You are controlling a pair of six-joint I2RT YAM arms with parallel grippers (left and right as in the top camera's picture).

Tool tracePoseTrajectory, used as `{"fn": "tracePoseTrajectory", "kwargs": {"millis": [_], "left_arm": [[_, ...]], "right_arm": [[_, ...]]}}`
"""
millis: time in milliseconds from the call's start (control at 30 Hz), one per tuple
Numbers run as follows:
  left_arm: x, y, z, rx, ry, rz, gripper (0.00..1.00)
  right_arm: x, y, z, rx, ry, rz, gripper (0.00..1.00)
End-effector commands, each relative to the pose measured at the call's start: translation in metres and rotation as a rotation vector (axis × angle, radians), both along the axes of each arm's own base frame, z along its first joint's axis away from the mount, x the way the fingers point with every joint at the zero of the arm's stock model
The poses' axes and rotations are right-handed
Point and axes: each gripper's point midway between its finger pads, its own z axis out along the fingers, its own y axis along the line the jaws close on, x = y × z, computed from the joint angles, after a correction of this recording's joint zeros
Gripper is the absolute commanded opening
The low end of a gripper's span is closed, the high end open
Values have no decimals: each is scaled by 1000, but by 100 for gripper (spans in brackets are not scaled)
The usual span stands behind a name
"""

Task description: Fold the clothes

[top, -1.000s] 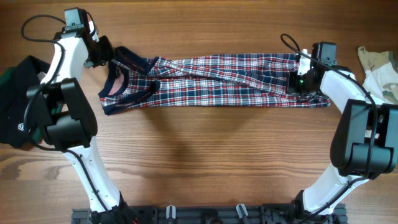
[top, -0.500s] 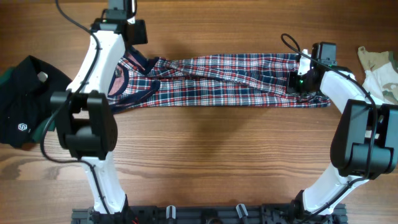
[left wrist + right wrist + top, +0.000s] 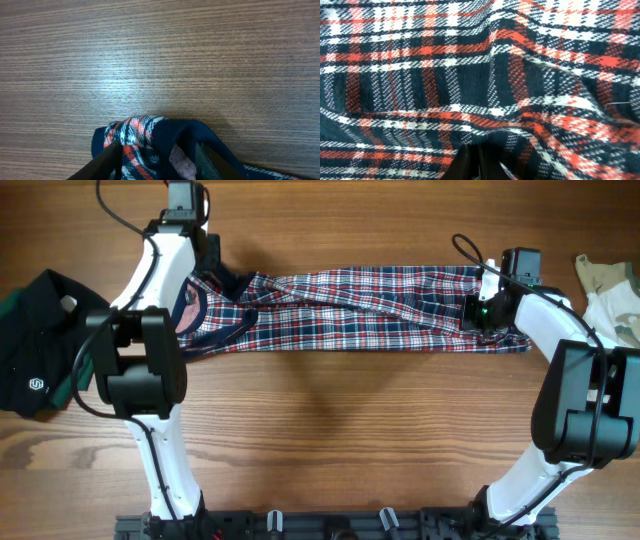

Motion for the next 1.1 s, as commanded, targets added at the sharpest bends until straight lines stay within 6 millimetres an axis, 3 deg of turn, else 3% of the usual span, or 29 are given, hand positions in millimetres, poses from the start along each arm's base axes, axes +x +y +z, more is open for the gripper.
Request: {"fn": "tracePoseTrajectory", "kwargs": {"millis": [0, 200, 633, 867, 967, 1067], "left_arm": [[1, 0, -6, 5, 10, -20, 45], [5, 1, -6, 16, 2, -38, 26], [4, 9, -16, 32, 15, -20, 26], [7, 11, -13, 66, 12, -60, 5], [0, 11, 3, 64, 15, -57, 4], [-14, 17, 3, 56, 65, -23, 4]], "right_arm": [[-19, -3, -24, -20, 79, -22, 7], [-19, -3, -24, -20, 80, -22, 7], [-19, -3, -24, -21, 79, -22, 7], [-19, -3, -24, -20, 79, -22, 6], [-19, -3, -24, -21, 79, -22, 6], [-19, -3, -24, -20, 80, -22, 4]]}}
